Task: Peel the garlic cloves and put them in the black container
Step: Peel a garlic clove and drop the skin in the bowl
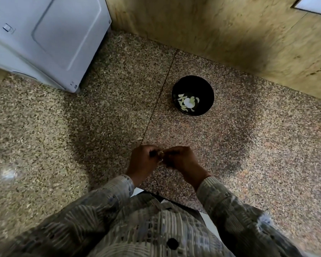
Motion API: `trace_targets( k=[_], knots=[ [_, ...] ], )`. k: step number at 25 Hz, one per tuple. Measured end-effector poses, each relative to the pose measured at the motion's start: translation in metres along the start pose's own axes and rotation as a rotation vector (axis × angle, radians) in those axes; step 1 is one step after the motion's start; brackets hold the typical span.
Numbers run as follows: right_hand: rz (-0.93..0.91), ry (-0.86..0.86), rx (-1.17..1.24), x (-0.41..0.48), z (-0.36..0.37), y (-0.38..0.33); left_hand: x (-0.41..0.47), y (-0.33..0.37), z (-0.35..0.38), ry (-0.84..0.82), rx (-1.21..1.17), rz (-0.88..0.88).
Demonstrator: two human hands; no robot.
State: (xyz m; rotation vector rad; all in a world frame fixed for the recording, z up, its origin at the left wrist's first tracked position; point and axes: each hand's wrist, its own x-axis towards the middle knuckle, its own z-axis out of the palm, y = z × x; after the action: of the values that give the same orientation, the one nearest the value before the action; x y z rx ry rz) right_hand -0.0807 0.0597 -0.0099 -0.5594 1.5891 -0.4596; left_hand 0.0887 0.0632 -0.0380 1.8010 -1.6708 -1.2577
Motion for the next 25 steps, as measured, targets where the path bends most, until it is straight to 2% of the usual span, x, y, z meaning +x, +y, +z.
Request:
trace_targets(
  k=[2, 6, 9, 12, 18, 21, 22, 25],
  knots=[
    [-0.081, 0.013, -0.213, 0.007, 0.003, 0.000, -0.003, -0.009, -0.009, 0.047, -0.009, -0.082],
    [-0.486, 0.113, -0.669, 0.033, 0.027, -0.019, -0.006, -0.027, -0.035, 0.171, -0.230, -0.313],
    [-0.737, 0.017, -0.911, 0.054, 0.056, -0.035, 0.000, -0.035, -0.055, 0.316, -0.391, -0.504],
    [-0.835, 0.004, -1.017, 0.065, 0.075, -0.034, 0.007, -0.040, -0.069, 0.344, -0.381, -0.530],
    [-0.732, 0.153, -0.911, 0.053, 0.030, -0.002, 0.035, -0.022, -0.046, 0.272, -0.266, -0.448],
    [-0.684, 0.123, -0.813, 0.042, -0.001, 0.012, 0.057, -0.043, -0.014, 0.197, -0.336, -0.414],
    [-0.640, 0.115, -0.724, 0.041, -0.008, 0.014, 0.064, -0.054, -0.003, 0.180, -0.337, -0.388],
    [-0.428, 0.127, -0.530, 0.043, -0.027, 0.022, 0.045, -0.010, -0.006, 0.195, -0.244, -0.344]
  ],
)
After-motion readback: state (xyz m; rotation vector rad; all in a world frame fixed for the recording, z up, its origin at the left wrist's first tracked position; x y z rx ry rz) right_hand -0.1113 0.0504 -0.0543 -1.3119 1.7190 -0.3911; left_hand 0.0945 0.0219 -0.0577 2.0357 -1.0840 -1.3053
